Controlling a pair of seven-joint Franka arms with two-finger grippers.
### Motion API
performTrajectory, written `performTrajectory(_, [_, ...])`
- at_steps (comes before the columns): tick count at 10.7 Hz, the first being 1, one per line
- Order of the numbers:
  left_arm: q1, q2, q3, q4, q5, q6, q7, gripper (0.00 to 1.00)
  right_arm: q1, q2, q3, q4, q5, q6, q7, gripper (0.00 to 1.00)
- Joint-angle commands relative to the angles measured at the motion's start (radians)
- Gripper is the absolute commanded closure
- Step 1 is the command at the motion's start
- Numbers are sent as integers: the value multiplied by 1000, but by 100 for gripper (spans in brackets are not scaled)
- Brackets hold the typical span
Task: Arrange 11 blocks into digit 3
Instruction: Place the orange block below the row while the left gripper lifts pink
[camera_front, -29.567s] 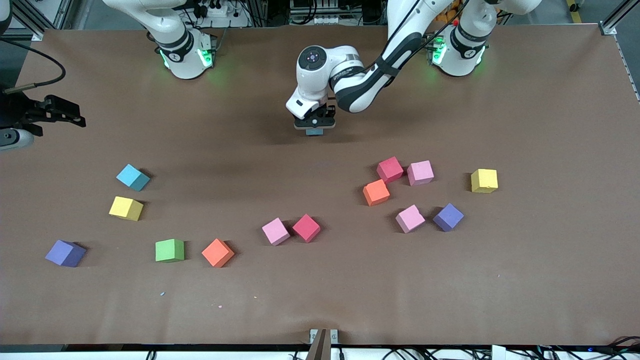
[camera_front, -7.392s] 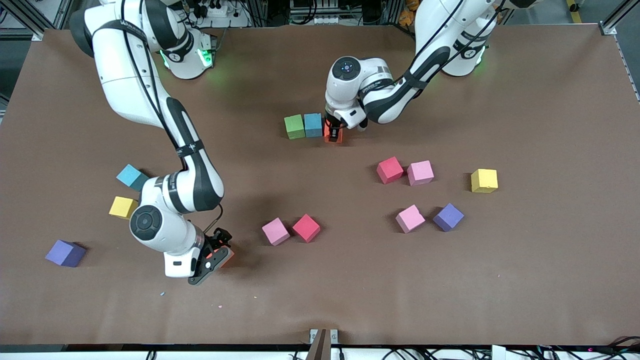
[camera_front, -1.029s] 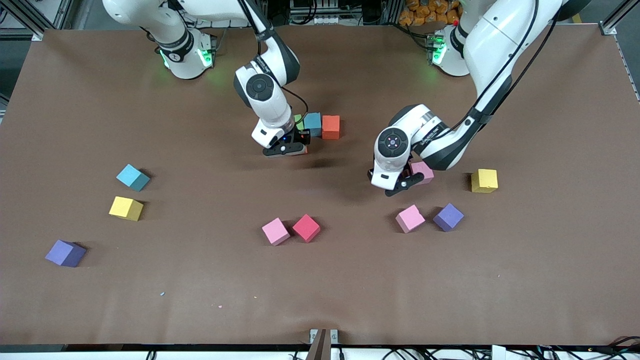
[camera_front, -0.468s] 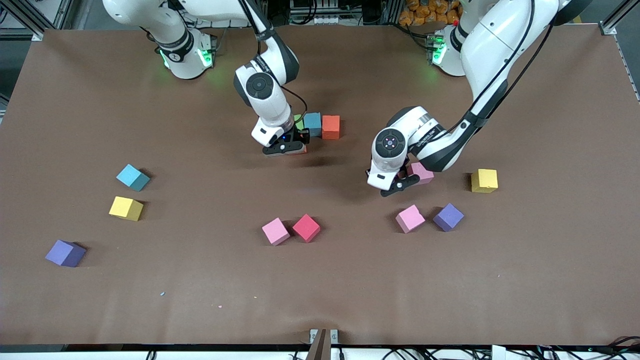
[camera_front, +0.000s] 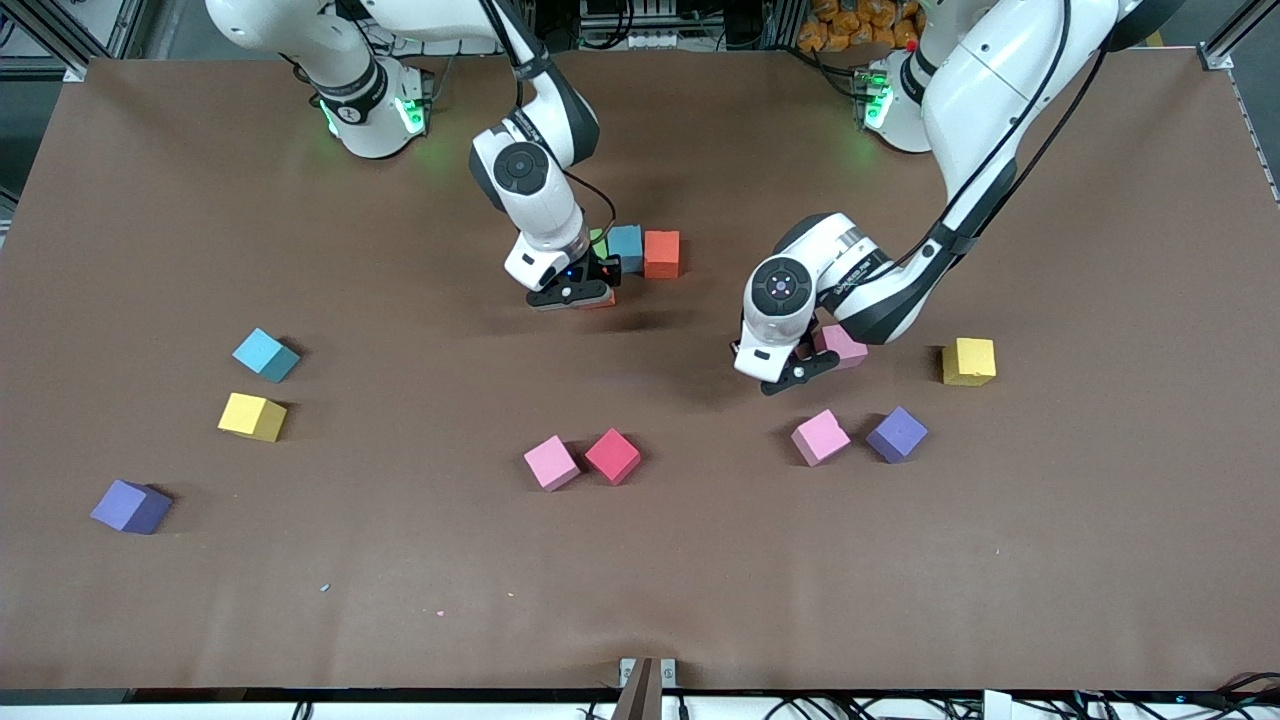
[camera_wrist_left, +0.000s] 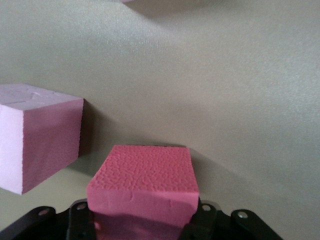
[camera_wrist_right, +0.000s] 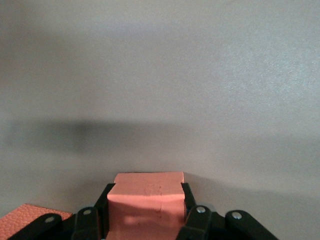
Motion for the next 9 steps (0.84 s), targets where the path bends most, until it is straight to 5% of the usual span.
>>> performTrajectory(1, [10,-29,-4,-4,9,1,4,100,19,-8,-14,-21,14,16,9,48])
performTrajectory(4, [15,-41,-10,11,0,1,-10,100,10,-10,-14,-21,12,13,2,13])
performTrajectory(9, [16,-50,-21,25,-2,1,-11,100,-10,-18,-14,-14,6,4,-14,4])
